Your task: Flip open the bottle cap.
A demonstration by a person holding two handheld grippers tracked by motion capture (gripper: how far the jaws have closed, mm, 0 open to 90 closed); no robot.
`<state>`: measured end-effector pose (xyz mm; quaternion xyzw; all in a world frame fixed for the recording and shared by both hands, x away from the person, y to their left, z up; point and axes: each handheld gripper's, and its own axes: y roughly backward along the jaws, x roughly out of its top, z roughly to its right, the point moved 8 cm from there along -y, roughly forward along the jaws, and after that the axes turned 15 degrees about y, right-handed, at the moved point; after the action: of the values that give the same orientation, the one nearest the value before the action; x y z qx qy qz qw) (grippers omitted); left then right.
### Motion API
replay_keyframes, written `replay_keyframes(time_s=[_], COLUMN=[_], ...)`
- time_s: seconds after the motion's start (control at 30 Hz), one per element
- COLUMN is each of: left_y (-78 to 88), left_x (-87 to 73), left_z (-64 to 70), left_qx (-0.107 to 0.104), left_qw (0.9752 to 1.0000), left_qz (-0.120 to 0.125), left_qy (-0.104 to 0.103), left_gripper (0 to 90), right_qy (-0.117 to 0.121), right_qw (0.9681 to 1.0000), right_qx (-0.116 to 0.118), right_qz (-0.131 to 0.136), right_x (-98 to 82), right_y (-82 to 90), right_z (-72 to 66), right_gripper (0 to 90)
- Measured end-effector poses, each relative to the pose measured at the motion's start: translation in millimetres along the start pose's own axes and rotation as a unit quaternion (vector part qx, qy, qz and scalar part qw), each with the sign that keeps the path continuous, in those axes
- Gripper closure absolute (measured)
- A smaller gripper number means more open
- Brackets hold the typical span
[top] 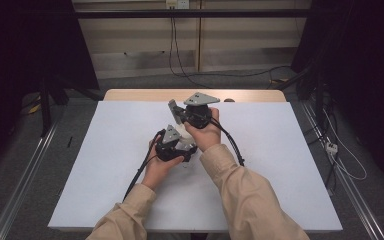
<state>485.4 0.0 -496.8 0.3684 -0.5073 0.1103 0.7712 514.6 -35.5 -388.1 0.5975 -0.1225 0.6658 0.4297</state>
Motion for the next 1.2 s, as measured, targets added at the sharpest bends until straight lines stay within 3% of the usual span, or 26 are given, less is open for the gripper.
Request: replay_keyframes(time_s=[1.2], left_y=[-0.4], left_x=[-0.4], left_z=[0.7], left_qx=[0.004], left_qw=[1.0000], left_qz=[-0.002], left_qy=[-0.006], left_gripper=[18.6], right_qy=[-0.003], right_qw=[0.9999], right_qx=[0.011], right_qz=[-0.008], right_x=[-5.4], right_y=[-16.4], right_z=[-0.9], right_gripper=[90.0])
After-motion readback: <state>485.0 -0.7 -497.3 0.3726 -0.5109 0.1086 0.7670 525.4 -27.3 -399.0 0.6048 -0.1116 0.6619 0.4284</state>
